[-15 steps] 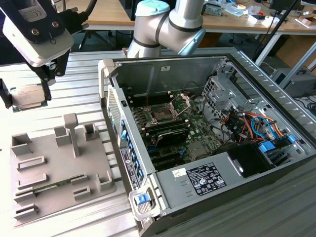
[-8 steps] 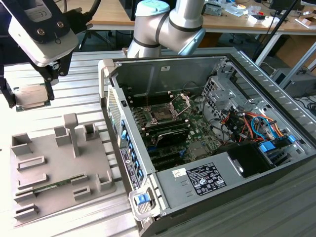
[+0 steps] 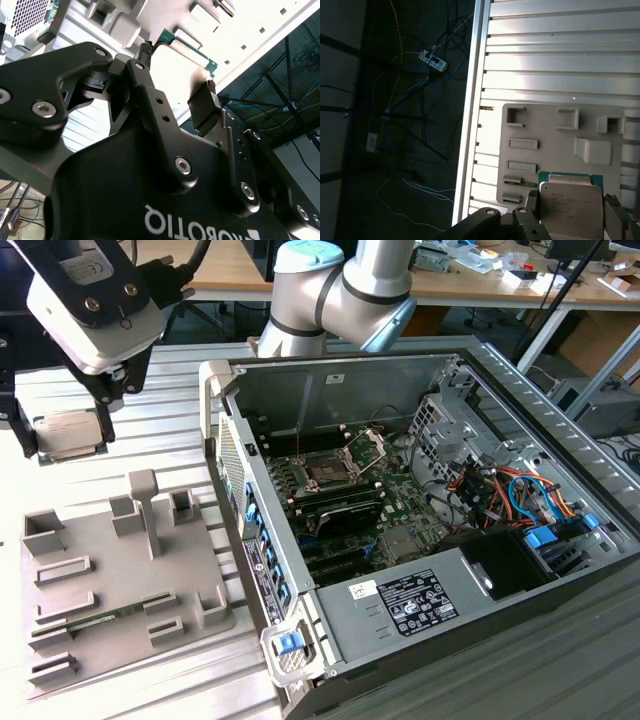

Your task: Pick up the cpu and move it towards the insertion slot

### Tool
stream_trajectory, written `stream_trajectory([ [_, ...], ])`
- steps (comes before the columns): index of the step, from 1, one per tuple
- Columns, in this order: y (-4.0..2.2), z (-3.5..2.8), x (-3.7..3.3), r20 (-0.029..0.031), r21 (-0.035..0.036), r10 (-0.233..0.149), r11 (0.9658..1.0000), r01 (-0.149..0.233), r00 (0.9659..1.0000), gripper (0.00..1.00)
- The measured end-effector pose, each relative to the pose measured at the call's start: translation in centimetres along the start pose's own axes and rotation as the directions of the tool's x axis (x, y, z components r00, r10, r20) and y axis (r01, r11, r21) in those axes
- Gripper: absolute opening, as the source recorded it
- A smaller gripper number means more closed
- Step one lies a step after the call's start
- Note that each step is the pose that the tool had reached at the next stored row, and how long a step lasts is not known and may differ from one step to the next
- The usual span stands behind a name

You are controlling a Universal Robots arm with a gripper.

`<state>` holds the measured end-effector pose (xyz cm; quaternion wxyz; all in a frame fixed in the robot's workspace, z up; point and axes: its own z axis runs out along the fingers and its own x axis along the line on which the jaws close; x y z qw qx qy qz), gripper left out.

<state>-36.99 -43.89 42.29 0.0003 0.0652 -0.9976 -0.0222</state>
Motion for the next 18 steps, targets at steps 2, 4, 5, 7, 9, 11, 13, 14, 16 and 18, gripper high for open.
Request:
stream_trajectory([
  [2,-0.01,0.00,-0.08,0.0001,0.0000,0.000,1.0000,0.000,1.0000,0.55],
  [4,-0.02,0.00,-0.13,0.0000,0.0000,0.000,1.0000,0.000,1.0000,0.55],
  [5,-0.02,0.00,-0.16,0.0000,0.0000,0.000,1.0000,0.000,1.0000,0.55],
  [7,-0.03,0.01,-0.19,0.0001,0.0000,0.000,1.0000,0.000,1.0000,0.55],
  [9,-0.03,0.00,-0.24,0.0000,0.0000,0.000,1.0000,0.000,1.0000,0.55],
  [11,-0.04,0.01,-0.30,0.0000,0.0000,0.000,1.0000,0.000,1.0000,0.55],
  [13,-0.05,0.00,-0.38,0.0000,0.0000,0.000,1.0000,0.000,1.0000,0.55],
  [14,-0.06,0.01,-0.42,0.0000,0.0000,0.000,1.0000,0.000,1.0000,0.55],
  [16,-0.07,0.01,-0.48,0.0001,-0.0001,0.000,1.0000,0.000,1.0000,0.55],
  [18,-0.07,0.01,-0.54,0.0001,0.0000,0.000,1.0000,0.000,1.0000,0.55],
])
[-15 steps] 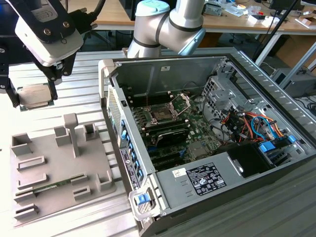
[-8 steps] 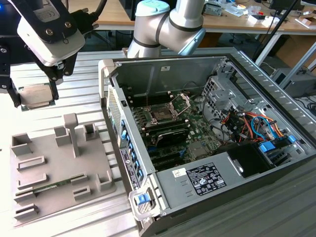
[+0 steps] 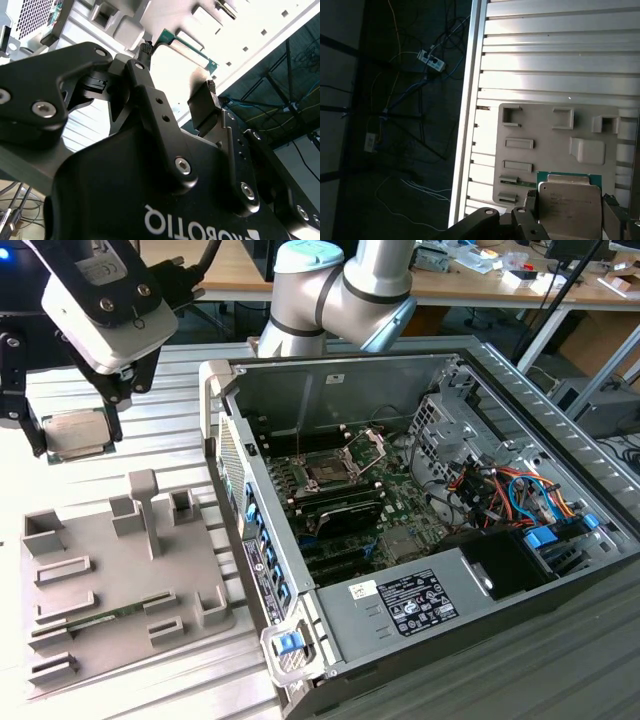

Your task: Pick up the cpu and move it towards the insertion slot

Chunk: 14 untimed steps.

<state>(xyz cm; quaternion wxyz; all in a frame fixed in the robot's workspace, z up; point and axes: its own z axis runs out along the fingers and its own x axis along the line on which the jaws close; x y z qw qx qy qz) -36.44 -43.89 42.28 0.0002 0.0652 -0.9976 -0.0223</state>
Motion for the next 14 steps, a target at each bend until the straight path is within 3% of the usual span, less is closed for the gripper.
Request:
stream_trajectory([
  [14,-0.08,0.01,-0.59,0.0000,0.0000,0.000,1.0000,0.000,1.0000,0.55],
])
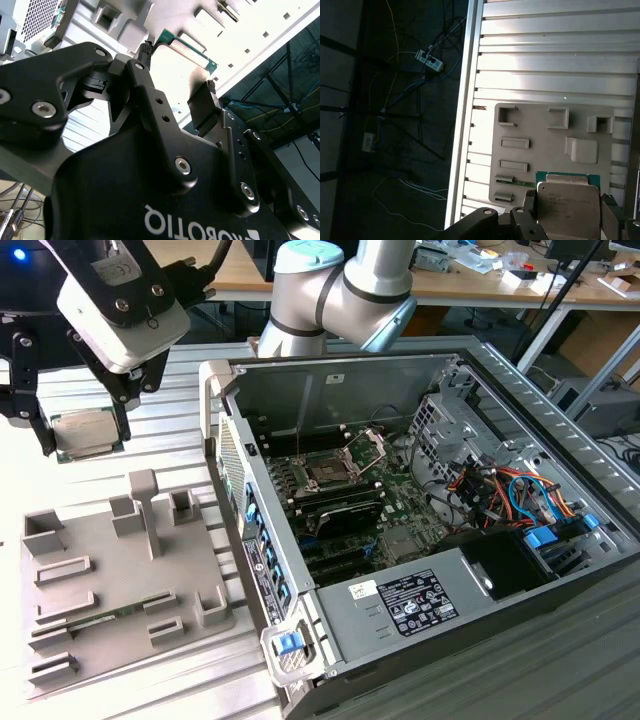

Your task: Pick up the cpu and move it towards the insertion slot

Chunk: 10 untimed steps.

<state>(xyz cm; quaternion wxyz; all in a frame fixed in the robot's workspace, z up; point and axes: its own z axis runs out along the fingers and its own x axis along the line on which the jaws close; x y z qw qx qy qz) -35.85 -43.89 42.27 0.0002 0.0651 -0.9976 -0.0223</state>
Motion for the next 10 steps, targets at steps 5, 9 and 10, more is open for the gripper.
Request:
stream_trajectory([
  [5,-0.04,0.00,-0.27,0.0000,0.0000,0.000,1.0000,0.000,1.0000,0.55],
  [9,-0.07,-0.01,-0.50,-0.0001,0.0001,0.000,1.0000,0.000,1.0000,0.55],
  [10,-0.08,-0.01,-0.56,-0.0001,0.0000,0.000,1.0000,0.000,1.0000,0.55],
])
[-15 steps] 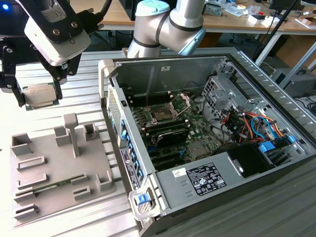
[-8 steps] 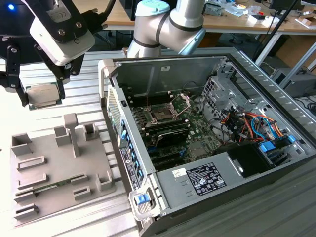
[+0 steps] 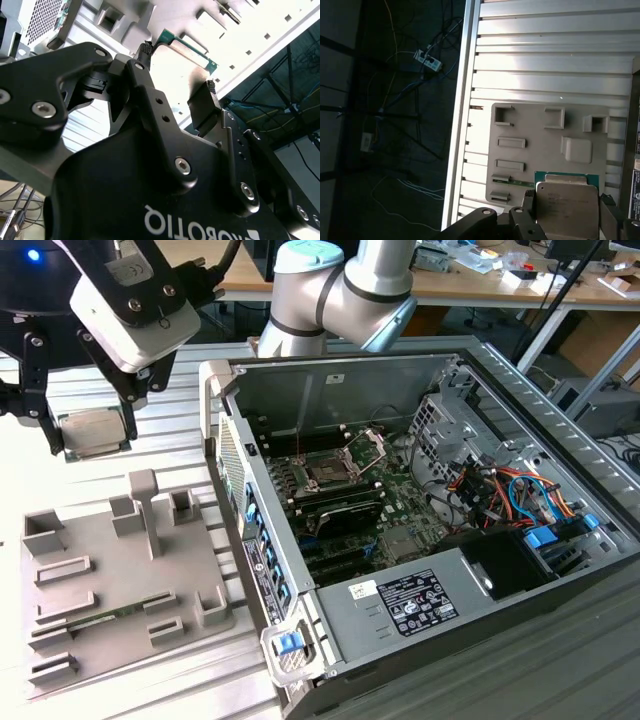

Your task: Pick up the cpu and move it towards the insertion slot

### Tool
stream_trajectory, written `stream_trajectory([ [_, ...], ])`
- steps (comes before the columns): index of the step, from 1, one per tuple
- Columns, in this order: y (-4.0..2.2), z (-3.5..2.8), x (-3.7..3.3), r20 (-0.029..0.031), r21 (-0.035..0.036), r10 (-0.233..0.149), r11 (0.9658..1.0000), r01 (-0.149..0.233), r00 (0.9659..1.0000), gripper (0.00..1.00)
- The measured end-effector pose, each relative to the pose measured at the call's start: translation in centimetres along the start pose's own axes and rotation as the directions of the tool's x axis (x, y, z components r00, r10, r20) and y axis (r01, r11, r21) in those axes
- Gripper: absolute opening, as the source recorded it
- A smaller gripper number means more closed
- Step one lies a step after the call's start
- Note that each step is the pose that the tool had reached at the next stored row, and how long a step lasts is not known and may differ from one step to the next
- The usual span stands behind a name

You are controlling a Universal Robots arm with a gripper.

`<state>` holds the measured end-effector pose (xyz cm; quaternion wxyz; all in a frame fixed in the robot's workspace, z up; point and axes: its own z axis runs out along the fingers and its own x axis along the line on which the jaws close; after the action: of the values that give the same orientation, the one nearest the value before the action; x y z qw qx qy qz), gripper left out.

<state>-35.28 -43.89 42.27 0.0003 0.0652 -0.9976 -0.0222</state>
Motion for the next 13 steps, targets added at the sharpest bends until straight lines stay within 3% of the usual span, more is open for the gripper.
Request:
stream_trajectory([
  [13,-0.10,0.00,-0.78,-0.0001,0.0000,0.000,1.0000,0.000,1.0000,0.55],
])
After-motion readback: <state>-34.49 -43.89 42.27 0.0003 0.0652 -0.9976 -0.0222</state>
